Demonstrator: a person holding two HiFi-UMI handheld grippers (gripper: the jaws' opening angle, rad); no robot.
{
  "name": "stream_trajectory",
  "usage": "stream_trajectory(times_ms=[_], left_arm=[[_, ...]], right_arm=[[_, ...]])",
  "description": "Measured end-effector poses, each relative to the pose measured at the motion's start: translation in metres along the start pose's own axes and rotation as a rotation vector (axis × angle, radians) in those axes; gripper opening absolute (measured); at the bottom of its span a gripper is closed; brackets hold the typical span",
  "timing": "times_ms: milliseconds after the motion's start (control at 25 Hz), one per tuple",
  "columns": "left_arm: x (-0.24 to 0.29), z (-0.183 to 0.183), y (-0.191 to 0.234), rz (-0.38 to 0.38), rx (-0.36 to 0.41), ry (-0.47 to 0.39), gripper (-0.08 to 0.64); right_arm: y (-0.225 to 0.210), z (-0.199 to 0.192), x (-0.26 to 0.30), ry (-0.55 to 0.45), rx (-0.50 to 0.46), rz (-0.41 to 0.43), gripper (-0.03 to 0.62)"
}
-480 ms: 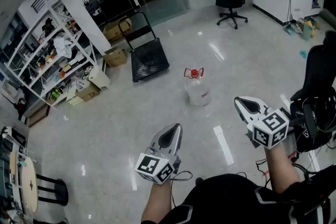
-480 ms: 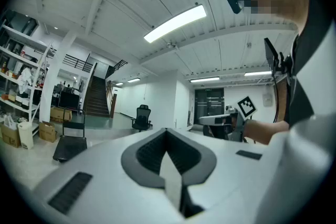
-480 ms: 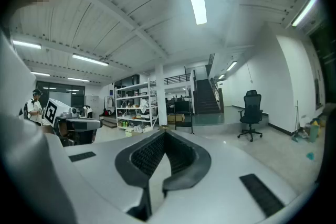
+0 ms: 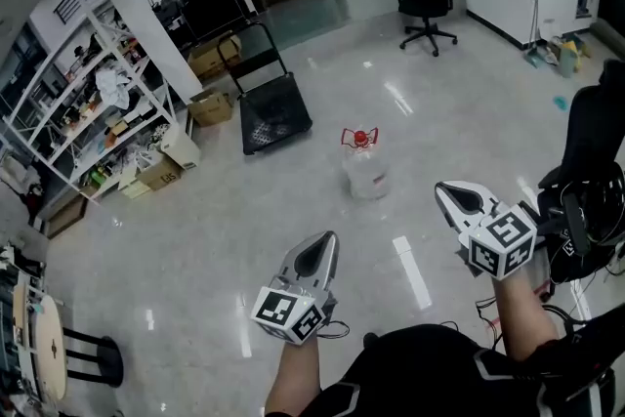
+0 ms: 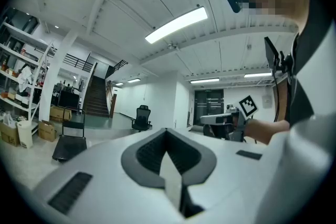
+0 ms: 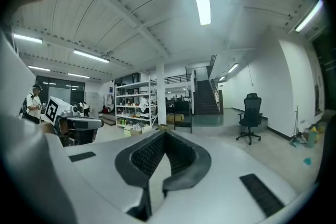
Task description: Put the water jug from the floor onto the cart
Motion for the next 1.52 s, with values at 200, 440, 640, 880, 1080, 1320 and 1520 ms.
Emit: stream_trajectory(times_ms=[200, 440, 640, 880, 1080, 1320, 1520], left_arm=[[-0.007, 0.001, 0.009, -0.012, -0.008, -0.002, -0.009], [-0.024, -0.011, 0.030, -0.034, -0.027, 0.004, -0.009], [-0.037, -0.015, 0.053, -0.072, -0.039, 0.000, -0.009], [-0.027, -0.014, 0.072, -0.114, -0.051, 0.008, -0.009], [0.004, -0.012, 0.100, -0.112, -0.051, 0.021, -0.009], [0.069, 0.008, 0.131, -0.105, 0.083, 0.076, -0.009], [0.134, 0.029, 0.160, -0.068, 0.081, 0.086, -0.009]], right_arm=[[0.011, 0.004, 0.008, -0.001, -0.007, -0.008, 0.002], [0.038, 0.003, 0.026, -0.015, -0.017, -0.002, 0.002], [0.058, -0.001, 0.041, -0.010, 0.008, -0.039, 0.002], [0.057, -0.001, 0.058, 0.012, 0.037, -0.082, 0.002], [0.039, -0.002, 0.093, 0.016, 0.003, -0.052, 0.002], [-0.009, 0.011, 0.154, -0.012, -0.024, -0.028, 0.002], [-0.068, 0.024, 0.201, -0.033, -0.033, 0.008, 0.002]])
Point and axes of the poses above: the fingertips, and each gripper's own axes: x forward along the fingers, y to its left, z out of its top, the point moved 6 cm from there along -x, backward along the fingers, and after that the axes turned 8 degrees about -z, right-handed, at the moved point
